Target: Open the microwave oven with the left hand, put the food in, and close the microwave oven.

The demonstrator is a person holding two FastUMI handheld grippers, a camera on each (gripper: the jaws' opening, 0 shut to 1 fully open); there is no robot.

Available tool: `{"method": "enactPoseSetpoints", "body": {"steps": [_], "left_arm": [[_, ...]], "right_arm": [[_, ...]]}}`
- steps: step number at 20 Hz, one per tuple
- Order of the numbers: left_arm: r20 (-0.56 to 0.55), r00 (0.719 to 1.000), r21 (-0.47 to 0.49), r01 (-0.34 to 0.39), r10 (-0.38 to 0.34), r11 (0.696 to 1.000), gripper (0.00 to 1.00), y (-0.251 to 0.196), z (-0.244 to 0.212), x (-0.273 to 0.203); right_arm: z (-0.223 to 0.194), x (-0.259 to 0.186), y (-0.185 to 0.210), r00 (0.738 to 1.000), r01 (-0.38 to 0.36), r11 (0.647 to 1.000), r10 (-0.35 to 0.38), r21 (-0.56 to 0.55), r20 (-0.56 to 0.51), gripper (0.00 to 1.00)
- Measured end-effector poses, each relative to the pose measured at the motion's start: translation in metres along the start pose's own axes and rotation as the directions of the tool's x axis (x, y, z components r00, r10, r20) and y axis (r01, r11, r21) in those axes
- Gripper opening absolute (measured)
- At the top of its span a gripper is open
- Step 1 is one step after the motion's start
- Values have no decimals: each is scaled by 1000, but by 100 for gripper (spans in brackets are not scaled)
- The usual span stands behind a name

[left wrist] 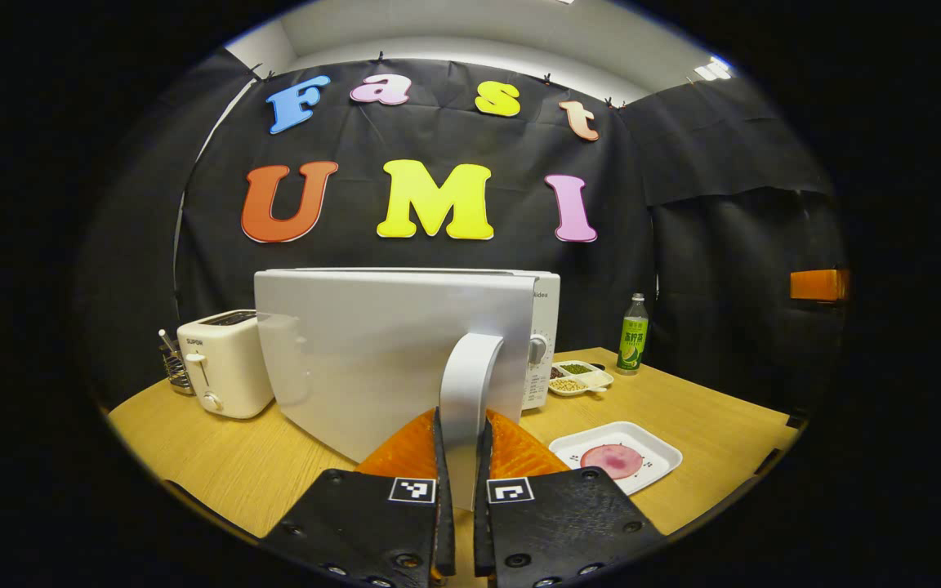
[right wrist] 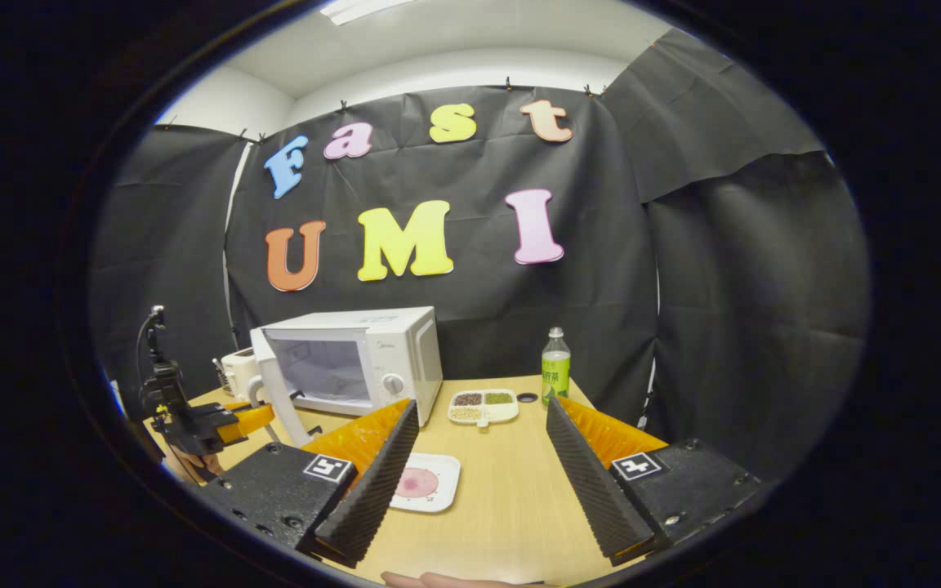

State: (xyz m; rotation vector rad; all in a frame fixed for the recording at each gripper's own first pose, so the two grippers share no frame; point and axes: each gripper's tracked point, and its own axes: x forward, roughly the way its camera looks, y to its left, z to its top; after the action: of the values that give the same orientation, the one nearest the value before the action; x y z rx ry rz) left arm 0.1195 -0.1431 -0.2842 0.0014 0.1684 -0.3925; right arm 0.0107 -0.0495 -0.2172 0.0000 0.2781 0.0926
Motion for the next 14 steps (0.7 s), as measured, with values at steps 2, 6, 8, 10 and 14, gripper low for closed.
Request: {"method": "enactPoseSetpoints", "body": {"steps": [2,6,8,10,14], "left_arm": [[1,1000,-26,6,-6,1000,8,15,-2,-20],[-4,999,-35,31,-31,999,8,40,-7,-47],[-4,998,-46,65,-65,997,21,51,-7,-52],[6,988,-62,151,-151,987,38,53,-6,-58],[8,983,-21,186,-185,982,37,84,-7,-80]], "right_arm": [[1,-9,11,1000,-7,1000,7,-6,5,100],[5,-20,37,999,-30,999,31,-26,15,100],[7,-23,49,999,-42,998,43,-44,15,100],[9,-25,60,998,-52,996,53,-66,22,100],[3,-24,73,997,-76,994,76,-84,1,92]]}}
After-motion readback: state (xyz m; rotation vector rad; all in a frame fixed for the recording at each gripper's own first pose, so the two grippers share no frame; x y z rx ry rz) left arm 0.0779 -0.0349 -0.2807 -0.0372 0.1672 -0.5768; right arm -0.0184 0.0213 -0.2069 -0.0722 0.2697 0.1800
